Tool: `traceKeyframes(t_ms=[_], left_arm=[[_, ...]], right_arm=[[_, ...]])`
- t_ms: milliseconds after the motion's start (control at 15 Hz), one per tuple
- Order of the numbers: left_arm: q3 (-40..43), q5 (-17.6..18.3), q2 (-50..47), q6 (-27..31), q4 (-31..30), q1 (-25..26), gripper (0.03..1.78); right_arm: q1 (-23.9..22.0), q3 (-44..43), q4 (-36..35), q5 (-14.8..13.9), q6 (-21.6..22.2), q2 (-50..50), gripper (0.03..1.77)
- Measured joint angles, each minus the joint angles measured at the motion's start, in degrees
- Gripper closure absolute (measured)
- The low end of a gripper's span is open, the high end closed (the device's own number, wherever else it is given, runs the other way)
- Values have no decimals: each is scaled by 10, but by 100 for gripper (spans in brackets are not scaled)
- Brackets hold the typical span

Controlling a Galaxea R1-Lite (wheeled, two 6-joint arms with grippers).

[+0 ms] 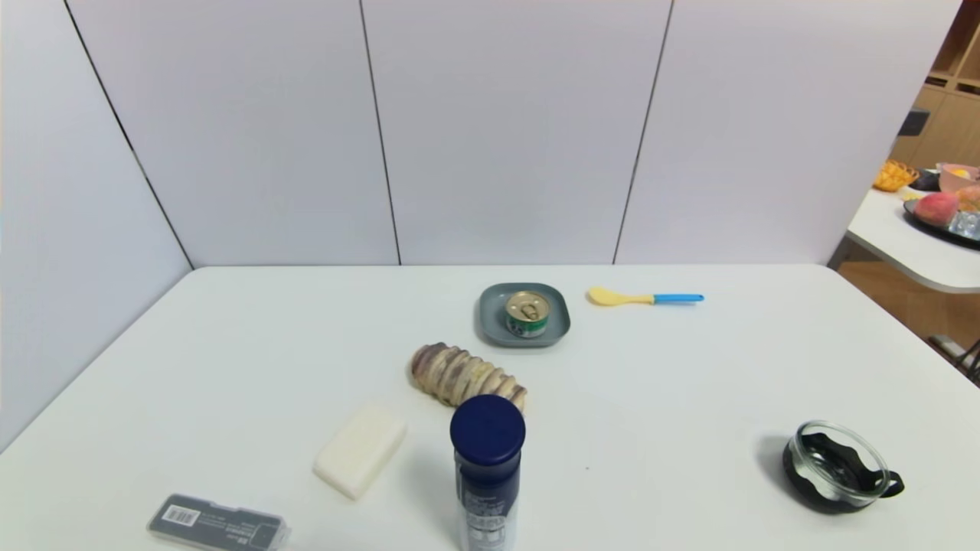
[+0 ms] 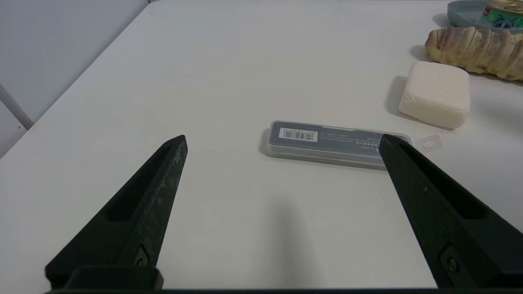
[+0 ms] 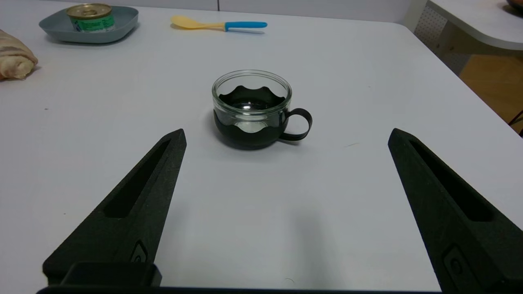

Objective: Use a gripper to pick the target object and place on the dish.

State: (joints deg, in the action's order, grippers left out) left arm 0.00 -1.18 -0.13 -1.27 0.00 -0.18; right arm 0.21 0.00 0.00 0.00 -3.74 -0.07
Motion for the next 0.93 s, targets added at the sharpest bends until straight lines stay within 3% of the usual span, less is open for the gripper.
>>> traceKeyframes(t_ms=[933], left_arm=[[0, 0, 0, 0, 0, 0, 12]], right_arm=[[0, 0, 0, -2, 10, 0, 9]])
